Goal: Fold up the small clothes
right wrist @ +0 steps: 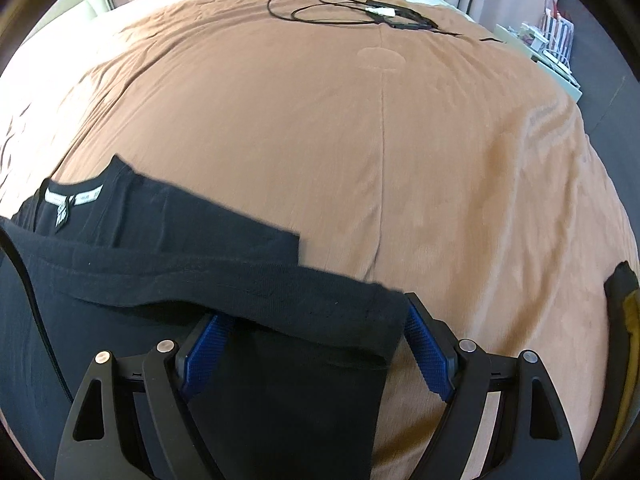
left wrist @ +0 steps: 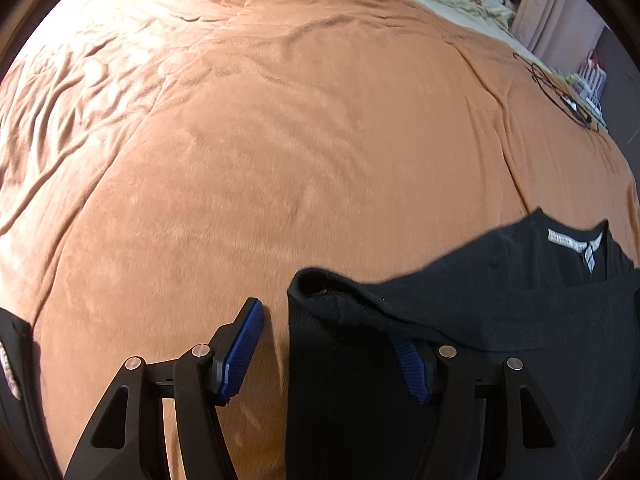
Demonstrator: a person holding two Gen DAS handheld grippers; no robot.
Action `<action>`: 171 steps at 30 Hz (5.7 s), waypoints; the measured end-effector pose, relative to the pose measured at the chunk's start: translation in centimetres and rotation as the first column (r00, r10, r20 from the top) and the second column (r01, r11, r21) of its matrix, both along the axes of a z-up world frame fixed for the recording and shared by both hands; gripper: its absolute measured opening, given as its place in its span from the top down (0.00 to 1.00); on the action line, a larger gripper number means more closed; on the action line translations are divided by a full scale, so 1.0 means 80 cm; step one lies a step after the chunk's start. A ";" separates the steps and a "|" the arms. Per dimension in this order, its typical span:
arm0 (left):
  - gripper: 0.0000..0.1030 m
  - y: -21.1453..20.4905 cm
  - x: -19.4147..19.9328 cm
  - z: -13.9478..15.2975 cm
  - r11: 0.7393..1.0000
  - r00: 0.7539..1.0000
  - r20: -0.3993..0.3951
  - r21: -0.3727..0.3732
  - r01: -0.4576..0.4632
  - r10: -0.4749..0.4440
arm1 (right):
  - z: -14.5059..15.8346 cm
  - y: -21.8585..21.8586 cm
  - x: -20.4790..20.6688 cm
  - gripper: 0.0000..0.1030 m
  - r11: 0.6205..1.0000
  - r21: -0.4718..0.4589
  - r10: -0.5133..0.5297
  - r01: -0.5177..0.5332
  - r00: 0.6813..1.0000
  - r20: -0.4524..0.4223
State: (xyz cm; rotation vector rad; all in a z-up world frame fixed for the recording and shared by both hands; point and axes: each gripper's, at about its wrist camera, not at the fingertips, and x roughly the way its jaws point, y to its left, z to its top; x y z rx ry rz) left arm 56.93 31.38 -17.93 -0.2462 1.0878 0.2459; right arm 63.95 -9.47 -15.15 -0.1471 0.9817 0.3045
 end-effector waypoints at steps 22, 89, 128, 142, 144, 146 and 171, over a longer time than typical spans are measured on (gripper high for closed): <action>0.53 0.038 0.004 0.012 0.989 0.995 0.054 -0.125 -0.077 0.085 | 0.023 -0.055 0.003 0.21 0.973 0.218 -0.082 0.070 0.996 0.046; 0.95 0.037 0.046 0.001 0.998 0.997 0.055 0.030 -0.056 0.054 | -0.014 -0.036 0.083 1.00 0.979 0.193 -0.081 0.068 0.995 0.060; 0.55 -0.020 -0.182 0.094 0.997 0.989 0.143 -0.073 -0.020 0.030 | 0.053 -0.130 -0.160 0.37 0.967 0.250 -0.063 0.040 0.995 0.084; 0.55 -0.071 -0.285 0.123 0.998 0.988 0.156 -0.068 0.000 0.010 | 0.071 -0.158 -0.275 0.37 0.957 0.291 -0.019 -0.017 0.993 0.119; 0.55 -0.081 -0.295 0.128 0.998 0.986 0.164 -0.068 0.012 -0.001 | 0.071 -0.161 -0.287 0.37 0.954 0.297 -0.014 -0.023 0.993 0.121; 0.55 -0.091 -0.304 0.132 0.998 0.985 0.171 -0.063 0.022 -0.011 | 0.070 -0.163 -0.302 0.37 0.953 0.301 -0.006 -0.032 0.992 0.123; 0.55 -0.152 -0.346 0.083 0.996 0.984 0.162 -0.043 0.080 -0.072 | 0.039 -0.136 -0.356 0.37 0.967 0.252 0.000 -0.022 0.996 0.088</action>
